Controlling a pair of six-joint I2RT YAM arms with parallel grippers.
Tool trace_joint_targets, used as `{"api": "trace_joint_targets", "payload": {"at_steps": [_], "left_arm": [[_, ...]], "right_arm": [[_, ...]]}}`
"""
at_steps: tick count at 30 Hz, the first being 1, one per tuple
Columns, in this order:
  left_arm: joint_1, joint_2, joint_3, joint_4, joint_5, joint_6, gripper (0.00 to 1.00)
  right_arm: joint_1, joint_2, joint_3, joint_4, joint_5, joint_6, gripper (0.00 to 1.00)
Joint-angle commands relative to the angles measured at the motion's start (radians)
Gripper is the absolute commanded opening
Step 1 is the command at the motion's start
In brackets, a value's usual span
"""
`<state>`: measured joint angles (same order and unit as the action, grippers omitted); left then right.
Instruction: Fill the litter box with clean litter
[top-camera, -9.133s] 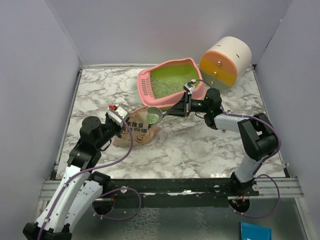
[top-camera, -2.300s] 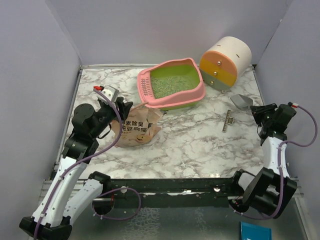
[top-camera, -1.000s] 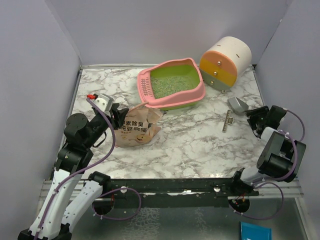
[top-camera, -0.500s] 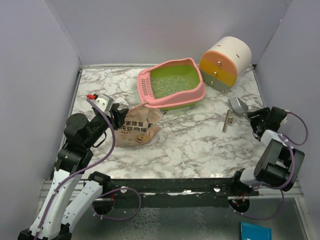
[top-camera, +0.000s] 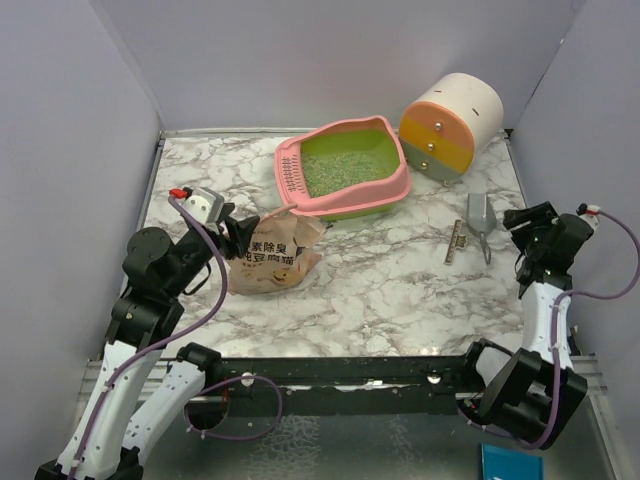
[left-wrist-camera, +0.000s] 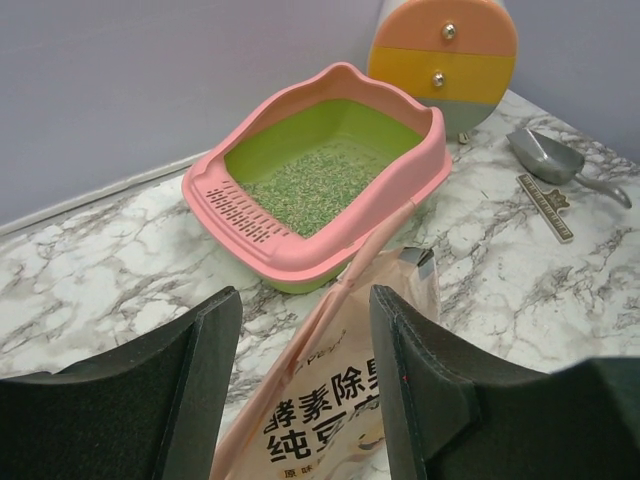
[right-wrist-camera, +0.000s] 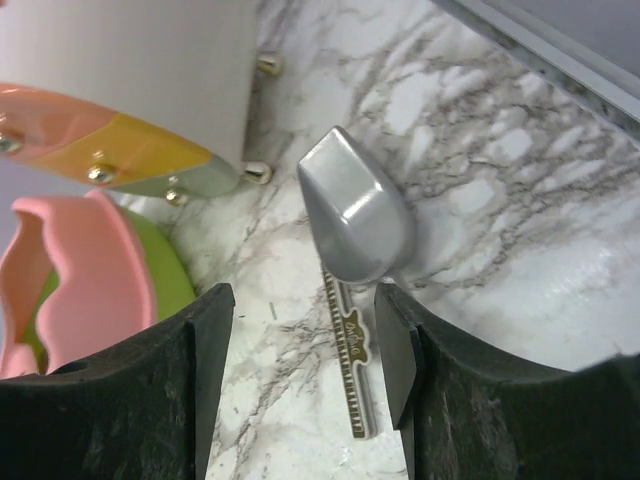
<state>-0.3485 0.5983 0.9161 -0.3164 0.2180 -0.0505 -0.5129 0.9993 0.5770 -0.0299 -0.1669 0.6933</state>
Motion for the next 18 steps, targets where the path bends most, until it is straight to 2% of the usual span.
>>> {"api": "trace_joint_targets", "payload": {"at_steps": [1, 5, 10, 12, 15, 18], "left_arm": [[0.000, -0.012, 0.014, 0.040, 0.066, 0.006, 0.58], [-0.001, -0.042, -0.006, 0.010, 0.059, 0.023, 0.58], [-0.001, -0.114, -0.053, -0.009, 0.053, 0.035, 0.63], [0.000, -0.147, -0.077, -0.010, 0.052, 0.035, 0.67], [0.000, -0.193, -0.113, -0.008, 0.053, 0.032, 0.72], [-0.001, -0.231, -0.147, 0.007, 0.037, 0.029, 0.74]], "right_arm": [[-0.005, -0.038, 0.046, 0.023, -0.248, -0.112, 0.57], [0.038, -0.014, 0.041, 0.197, -0.545, -0.106, 0.53], [0.301, 0.158, 0.097, 0.445, -0.886, -0.177, 0.48], [0.433, 0.257, 0.176, 0.399, -0.962, -0.267, 0.47], [0.610, 0.368, 0.275, 0.310, -0.994, -0.389, 0.48], [0.713, 0.458, 0.348, 0.275, -1.041, -0.481, 0.49]]}}
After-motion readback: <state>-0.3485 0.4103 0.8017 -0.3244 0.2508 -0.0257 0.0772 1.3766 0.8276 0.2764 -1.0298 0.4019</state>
